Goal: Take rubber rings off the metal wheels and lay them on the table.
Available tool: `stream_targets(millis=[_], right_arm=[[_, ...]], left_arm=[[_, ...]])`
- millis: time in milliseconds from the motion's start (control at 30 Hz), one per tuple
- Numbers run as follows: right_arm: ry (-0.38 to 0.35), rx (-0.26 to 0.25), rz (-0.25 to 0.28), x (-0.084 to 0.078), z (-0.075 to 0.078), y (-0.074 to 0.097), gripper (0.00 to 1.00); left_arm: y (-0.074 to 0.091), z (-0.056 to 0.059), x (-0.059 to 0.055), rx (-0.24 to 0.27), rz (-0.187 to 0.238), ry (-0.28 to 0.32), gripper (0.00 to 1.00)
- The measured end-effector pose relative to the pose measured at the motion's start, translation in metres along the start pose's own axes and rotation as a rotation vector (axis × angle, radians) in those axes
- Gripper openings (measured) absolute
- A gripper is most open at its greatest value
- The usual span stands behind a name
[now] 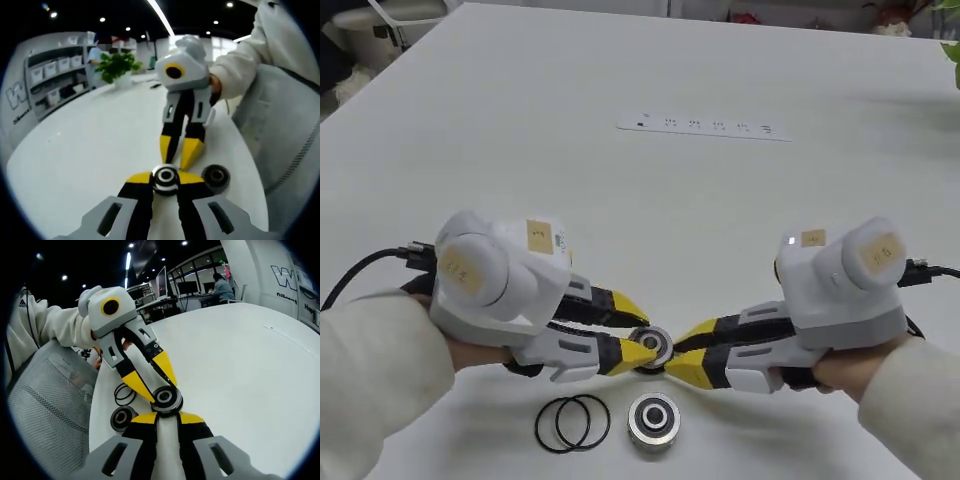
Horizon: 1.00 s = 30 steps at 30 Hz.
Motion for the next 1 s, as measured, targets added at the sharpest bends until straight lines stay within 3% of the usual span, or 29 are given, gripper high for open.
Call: stream_targets(millis=[167,567,1000], right_arm=[[0.014,-0.001,0.003,-0.0001,0.0001,-0.0005,0.11],[0.076,-0.020,-0.002,-0.0001,-0.0014,-0.0004,0.05],[0.030,-0.049,0.015,0.0008,0.0017,0.0023,0.00]], left_arm=[[-0.0001,0.0015,-0.0008,-0.007,0.002,0.003,0.14],[-0.0002,0.0025,-0.0014,-0.001,-0.003,0.004,0.14],[-0.0011,0.0029,-0.0017,0.007,-0.003,-0.022,0.14]])
Point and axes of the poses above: the centre of the closed fingertips' face, and the gripper's own axes: y roughly backward along the fingers, z roughly to its right, x roughly out of its top, the point moved 9 cm from there along y, roughly backward along the fingers, and after that the axes turned 12 degrees about -y, right-handed, at the moved point
